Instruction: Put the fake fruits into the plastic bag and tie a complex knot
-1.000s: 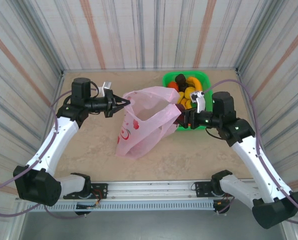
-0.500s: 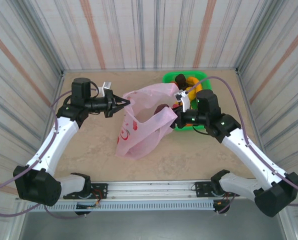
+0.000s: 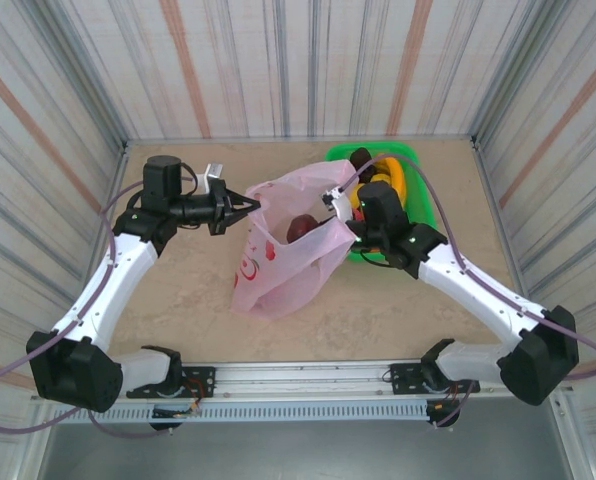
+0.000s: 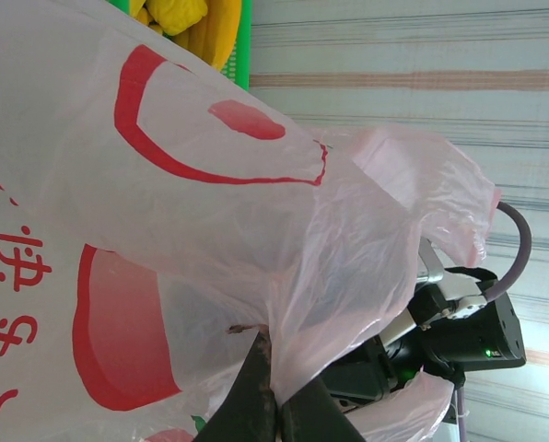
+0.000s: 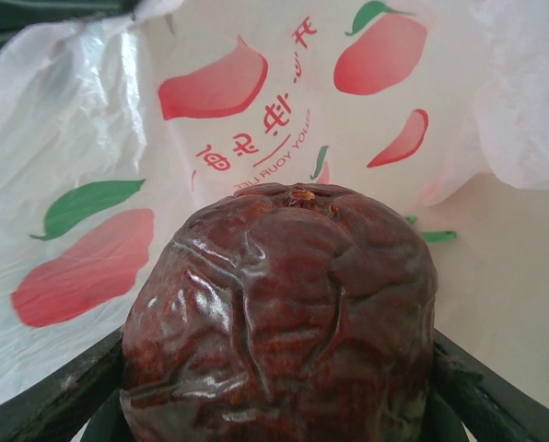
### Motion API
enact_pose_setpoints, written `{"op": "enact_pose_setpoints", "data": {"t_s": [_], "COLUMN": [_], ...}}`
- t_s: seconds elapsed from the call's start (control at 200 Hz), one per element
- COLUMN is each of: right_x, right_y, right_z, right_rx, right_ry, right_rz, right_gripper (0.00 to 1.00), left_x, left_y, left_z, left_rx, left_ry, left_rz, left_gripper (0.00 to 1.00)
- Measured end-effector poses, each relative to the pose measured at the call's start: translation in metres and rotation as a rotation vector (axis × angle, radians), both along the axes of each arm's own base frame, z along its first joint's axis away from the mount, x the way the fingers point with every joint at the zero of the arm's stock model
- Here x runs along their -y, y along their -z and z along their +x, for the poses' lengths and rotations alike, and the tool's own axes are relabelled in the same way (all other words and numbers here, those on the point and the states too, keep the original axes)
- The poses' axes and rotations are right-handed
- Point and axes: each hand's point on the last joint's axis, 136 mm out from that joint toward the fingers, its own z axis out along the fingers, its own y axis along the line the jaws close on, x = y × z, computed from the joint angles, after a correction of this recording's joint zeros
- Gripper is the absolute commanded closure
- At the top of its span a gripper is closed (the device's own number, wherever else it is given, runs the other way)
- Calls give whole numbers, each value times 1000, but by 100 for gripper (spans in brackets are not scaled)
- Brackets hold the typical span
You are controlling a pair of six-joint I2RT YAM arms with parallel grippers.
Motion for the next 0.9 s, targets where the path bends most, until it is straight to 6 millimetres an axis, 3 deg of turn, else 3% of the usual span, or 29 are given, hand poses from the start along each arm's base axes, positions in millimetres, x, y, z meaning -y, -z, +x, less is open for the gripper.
{"op": "enact_pose_setpoints", "data": {"t_s": [0.306,0.476,0.661,0.902], "right_x": [-21,-27,-30,-29], "right_y": [31,45,45,46], "right_z": [2,1,3,6], "right_rx": [-51,-82,-89,-84], "right_ry": [-37,-46,-43,-22], "right_rz": [-45,-65,-64,-73], "right_gripper": [42,32,19,13], "left_x": [0,0,0,0], "left_y": [0,0,0,0], "left_z": [0,0,0,0], "left_rx": [0,0,0,0], "left_ry": [0,0,0,0], "left_rz": [0,0,0,0], "left_gripper": [100,100,100,100]}}
